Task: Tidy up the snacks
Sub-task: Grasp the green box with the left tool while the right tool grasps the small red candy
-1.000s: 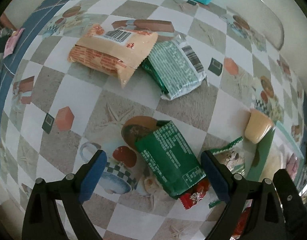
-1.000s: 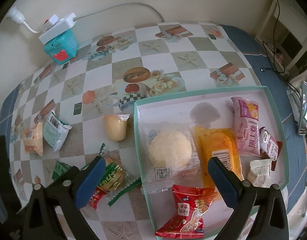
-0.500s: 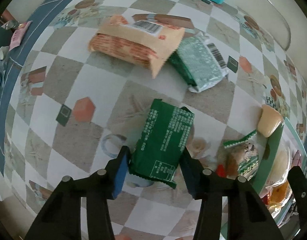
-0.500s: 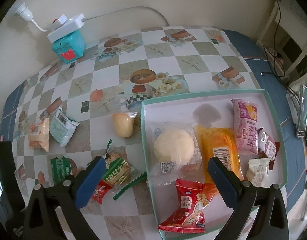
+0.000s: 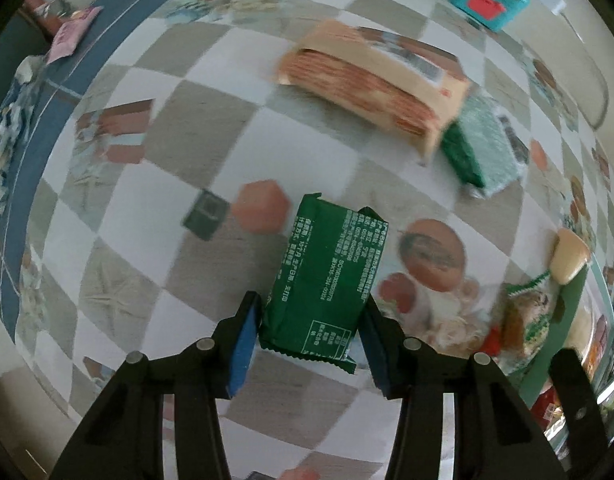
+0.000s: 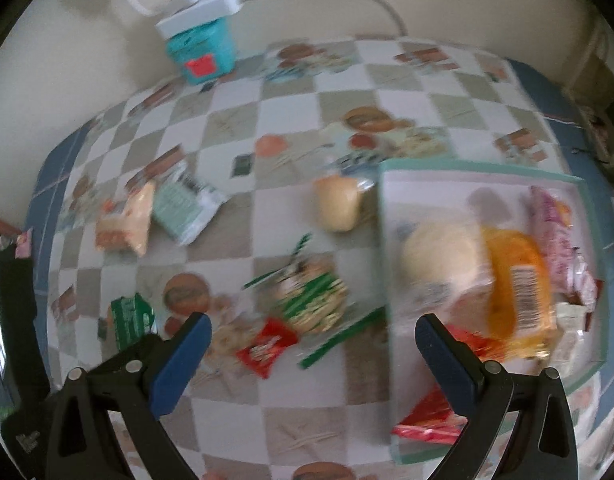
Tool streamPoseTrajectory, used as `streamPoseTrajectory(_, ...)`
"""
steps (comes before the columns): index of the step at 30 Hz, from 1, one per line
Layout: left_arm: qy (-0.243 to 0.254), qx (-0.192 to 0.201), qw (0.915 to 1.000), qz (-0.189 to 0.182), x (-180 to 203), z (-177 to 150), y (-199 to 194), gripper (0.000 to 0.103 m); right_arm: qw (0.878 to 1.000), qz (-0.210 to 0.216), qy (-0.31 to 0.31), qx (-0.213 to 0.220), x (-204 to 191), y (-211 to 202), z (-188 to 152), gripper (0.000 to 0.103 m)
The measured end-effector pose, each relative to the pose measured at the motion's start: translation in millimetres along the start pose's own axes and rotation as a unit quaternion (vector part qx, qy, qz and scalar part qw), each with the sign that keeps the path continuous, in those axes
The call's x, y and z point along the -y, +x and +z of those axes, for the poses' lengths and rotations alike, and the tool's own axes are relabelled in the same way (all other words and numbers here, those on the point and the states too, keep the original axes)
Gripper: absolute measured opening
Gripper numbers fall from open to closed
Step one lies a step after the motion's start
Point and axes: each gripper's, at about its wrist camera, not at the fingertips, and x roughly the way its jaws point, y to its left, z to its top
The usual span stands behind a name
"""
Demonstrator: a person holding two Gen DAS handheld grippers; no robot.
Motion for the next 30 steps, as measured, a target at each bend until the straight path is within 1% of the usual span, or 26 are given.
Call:
streamPoseTrajectory(4, -0.014, -0.002, 0.9999, -0.002, -17, 4, 0, 0.05, 0.999, 0.03, 0.004, -0.023, -9, 10, -12, 0.102)
streamPoseTrajectory(6, -0.019, -0.003, 0.9998, -0.004, -21, 6, 1, 0.05, 0.999, 0.039, 0.012, -0.029, -10, 13, -16, 0.101)
streamPoseTrajectory(9, -0.024, -0.005, 0.9996, -0.01, -29, 7, -1, 0.05, 0.998, 0.039, 0.02, -0.035, -10, 17, -20, 0.091)
streamPoseTrajectory(11, -0.024, -0.006, 0.9996, -0.014, -35, 3, -2, 0.05, 0.998, 0.042, 0.023, -0.04, -9, 21, -21, 0.087)
streamPoseTrajectory(13, -0.023, -0.006, 0.9996, -0.014, -37, 1, -5, 0.05, 0.998, 0.046, 0.027, -0.044, -8, 26, -21, 0.078)
streamPoseTrajectory(16, -0.021, -0.006, 0.9997, -0.014, -37, 3, -8, 0.05, 0.997, 0.053, 0.031, -0.053, -9, 33, -21, 0.069)
streamPoseTrajectory(17, -0.021, -0.006, 0.9997, -0.014, -35, 9, -6, 0.05, 0.997, 0.054, 0.032, -0.052, -9, 34, -20, 0.066)
streamPoseTrajectory(18, -0.021, -0.006, 0.9997, -0.015, -35, 9, -6, 0.05, 0.997, 0.055, 0.032, -0.051, -9, 35, -20, 0.062)
streamPoseTrajectory(20, -0.021, -0.006, 0.9997, -0.015, -30, 7, 0, 0.05, 0.997, 0.054, 0.034, -0.048, -9, 36, -19, 0.06)
streamPoseTrajectory(21, -0.02, -0.006, 0.9997, -0.015, -31, 8, 0, 0.05, 0.997, 0.053, 0.036, -0.048, -9, 38, -18, 0.057)
streamPoseTrajectory(26, -0.017, -0.004, 0.9998, -0.009, -28, 8, 1, 0.05, 0.997, 0.041, 0.032, -0.055, -10, 48, -17, 0.053)
streamPoseTrajectory(29, -0.016, -0.003, 0.9998, -0.005, -28, 9, 0, 0.05, 0.998, 0.03, 0.019, -0.051, -13, 48, -19, 0.047)
streamPoseTrajectory(30, -0.016, -0.003, 0.9999, -0.005, -28, 9, 0, 0.05, 0.998, 0.029, 0.015, -0.051, -14, 48, -19, 0.043)
